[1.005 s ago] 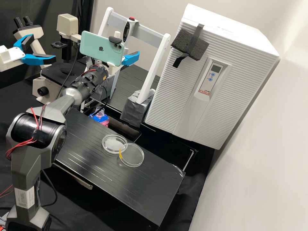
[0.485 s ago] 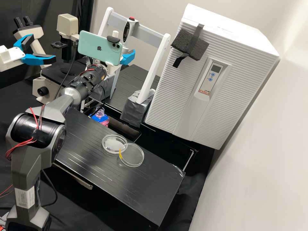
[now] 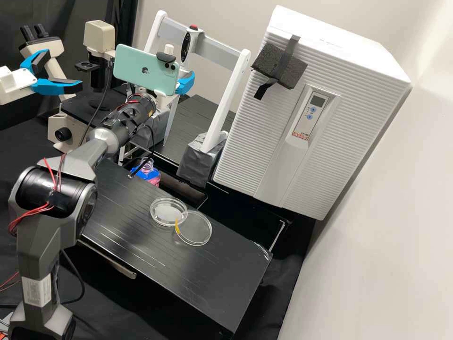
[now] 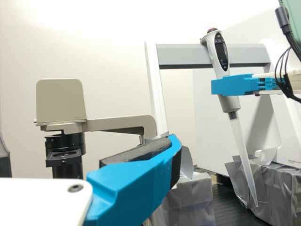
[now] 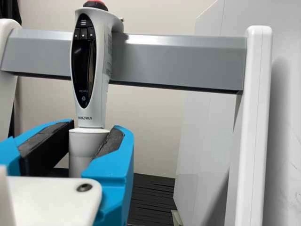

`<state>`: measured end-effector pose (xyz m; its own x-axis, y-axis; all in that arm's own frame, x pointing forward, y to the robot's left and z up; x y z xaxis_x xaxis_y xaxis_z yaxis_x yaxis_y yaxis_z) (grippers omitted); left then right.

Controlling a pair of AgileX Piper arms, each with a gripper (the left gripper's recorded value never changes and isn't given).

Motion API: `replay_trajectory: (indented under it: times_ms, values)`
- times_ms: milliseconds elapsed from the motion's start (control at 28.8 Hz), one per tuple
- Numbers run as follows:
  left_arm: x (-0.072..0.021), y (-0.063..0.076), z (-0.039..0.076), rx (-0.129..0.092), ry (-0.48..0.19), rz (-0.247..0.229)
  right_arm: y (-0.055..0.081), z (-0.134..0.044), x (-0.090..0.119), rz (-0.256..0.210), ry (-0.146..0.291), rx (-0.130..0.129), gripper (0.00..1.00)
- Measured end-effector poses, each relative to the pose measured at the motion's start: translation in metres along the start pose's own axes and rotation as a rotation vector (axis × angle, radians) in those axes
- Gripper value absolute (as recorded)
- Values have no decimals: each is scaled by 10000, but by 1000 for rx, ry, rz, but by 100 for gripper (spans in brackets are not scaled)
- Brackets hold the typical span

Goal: Use the pipette

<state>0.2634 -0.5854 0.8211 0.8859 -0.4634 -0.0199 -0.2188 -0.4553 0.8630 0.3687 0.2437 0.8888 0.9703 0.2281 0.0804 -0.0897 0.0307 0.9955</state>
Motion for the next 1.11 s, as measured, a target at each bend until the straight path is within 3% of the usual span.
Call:
replay_trajectory:
  times_ms: [659,901,1109]
  values:
    - [0,0,0,0,0,0,39,-64,-3,-25,5,30,0]
    - [5,-10,-2,0,1,-3,142,-131,-61,-4,23,37,0]
    - [14,-45,-9,0,3,-14,273,-201,-127,50,48,85,0]
